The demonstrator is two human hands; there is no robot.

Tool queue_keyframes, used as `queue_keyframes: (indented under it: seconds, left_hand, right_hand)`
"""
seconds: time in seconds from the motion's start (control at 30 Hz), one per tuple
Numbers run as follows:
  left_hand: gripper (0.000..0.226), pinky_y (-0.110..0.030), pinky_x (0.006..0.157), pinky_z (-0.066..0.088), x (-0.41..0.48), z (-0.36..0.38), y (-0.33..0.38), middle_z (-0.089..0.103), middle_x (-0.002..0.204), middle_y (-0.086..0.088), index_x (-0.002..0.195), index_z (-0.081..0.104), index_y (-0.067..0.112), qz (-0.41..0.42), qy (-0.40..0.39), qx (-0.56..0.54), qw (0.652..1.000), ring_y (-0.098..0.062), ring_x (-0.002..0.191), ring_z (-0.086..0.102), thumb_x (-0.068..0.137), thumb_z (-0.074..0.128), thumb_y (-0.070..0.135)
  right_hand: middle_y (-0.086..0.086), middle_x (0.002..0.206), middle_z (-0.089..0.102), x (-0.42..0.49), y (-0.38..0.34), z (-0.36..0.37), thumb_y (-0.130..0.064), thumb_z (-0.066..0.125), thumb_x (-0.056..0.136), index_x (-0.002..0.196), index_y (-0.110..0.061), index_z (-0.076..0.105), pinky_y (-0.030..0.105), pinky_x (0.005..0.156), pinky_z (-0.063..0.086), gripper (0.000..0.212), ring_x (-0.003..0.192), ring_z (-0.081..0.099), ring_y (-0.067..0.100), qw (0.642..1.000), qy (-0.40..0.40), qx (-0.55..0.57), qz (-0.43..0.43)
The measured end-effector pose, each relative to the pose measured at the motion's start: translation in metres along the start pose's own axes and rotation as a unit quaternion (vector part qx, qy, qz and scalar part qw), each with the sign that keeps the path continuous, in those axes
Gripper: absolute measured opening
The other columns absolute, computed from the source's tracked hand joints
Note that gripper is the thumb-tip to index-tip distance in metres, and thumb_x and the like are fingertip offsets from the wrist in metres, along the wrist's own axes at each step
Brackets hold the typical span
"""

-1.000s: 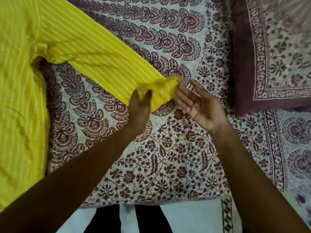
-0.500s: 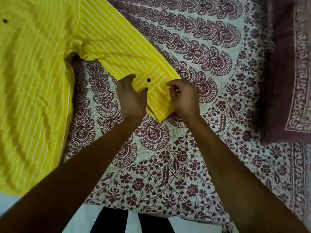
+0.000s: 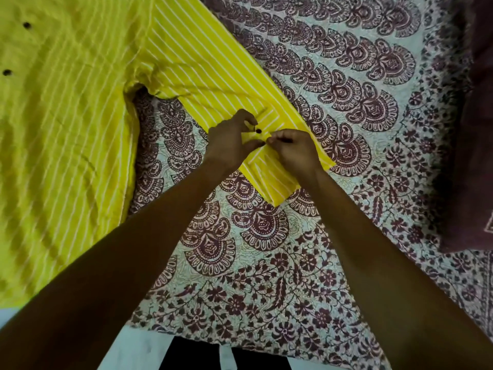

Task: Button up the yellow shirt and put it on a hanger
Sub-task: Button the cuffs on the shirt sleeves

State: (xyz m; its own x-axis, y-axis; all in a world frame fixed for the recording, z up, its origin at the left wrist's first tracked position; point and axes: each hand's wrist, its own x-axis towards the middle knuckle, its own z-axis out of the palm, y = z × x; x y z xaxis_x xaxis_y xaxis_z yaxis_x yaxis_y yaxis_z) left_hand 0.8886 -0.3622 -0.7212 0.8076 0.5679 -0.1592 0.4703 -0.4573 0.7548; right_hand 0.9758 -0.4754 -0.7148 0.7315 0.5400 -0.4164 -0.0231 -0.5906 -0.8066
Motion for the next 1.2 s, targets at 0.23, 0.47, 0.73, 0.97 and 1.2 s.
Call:
queue_keyframes:
  seconds: [0.23, 0.47, 0.73, 0.97, 1.2]
  left_hand:
    - [0.035, -0.028, 0.059, 0.037, 0.003, -0.02, -0.015, 0.06, 0.078, 0.002, 0.09, 0.046, 0.023, -0.057, -0.123, -0.069, 0.988, -0.028, 0.07, 0.054, 0.074, 0.074, 0.034]
    - [0.021, -0.013, 0.045, 0.028, 0.009, -0.032, -0.021, 0.048, 0.036, 0.013, 0.079, 0.057, 0.015, -0.113, -0.134, -0.162, 0.971, 0.004, 0.039, 0.039, 0.072, 0.077, 0.014]
    - [0.024, -0.013, 0.055, 0.037, 0.004, -0.031, -0.025, 0.062, 0.067, -0.004, 0.091, 0.066, 0.011, -0.123, -0.159, -0.127, 0.971, 0.003, 0.054, 0.051, 0.074, 0.076, 0.024]
    - [0.026, -0.023, 0.053, 0.029, 0.007, -0.024, -0.022, 0.05, 0.052, 0.001, 0.081, 0.066, 0.001, -0.111, -0.116, -0.153, 0.975, -0.007, 0.054, 0.043, 0.074, 0.075, 0.025]
    - [0.018, -0.036, 0.065, 0.041, 0.014, -0.015, 0.006, 0.067, 0.082, -0.024, 0.07, 0.065, 0.024, -0.108, -0.094, -0.175, 0.974, -0.018, 0.072, 0.056, 0.063, 0.071, 0.039]
  right_hand:
    - [-0.021, 0.038, 0.046, -0.001, -0.011, -0.01, -0.01, 0.053, 0.093, 0.065, -0.025, 0.055, 0.012, 0.049, 0.028, 0.032, 0.038, 0.039, -0.007, 0.992, -0.121, 0.009, 0.029]
    - [0.007, 0.087, 0.069, 0.001, -0.002, -0.001, -0.015, 0.07, 0.079, 0.092, -0.012, 0.07, 0.034, 0.078, 0.05, 0.013, 0.078, 0.061, 0.017, 0.988, 0.042, -0.139, -0.056]
    - [0.014, 0.102, 0.06, 0.0, -0.014, 0.015, -0.023, 0.063, 0.083, 0.099, -0.013, 0.068, 0.034, 0.068, 0.04, 0.019, 0.092, 0.058, 0.033, 0.939, 0.069, -0.326, -0.083]
    - [-0.009, 0.041, 0.044, 0.013, -0.011, 0.005, -0.014, 0.065, 0.084, 0.057, -0.012, 0.054, 0.03, 0.053, 0.033, 0.029, 0.042, 0.038, 0.007, 0.996, 0.078, 0.023, 0.047]
    - [0.01, 0.078, 0.06, 0.004, -0.015, -0.006, 0.006, 0.063, 0.08, 0.083, -0.016, 0.059, 0.035, 0.07, 0.049, 0.022, 0.066, 0.058, 0.019, 0.953, 0.053, 0.278, 0.111]
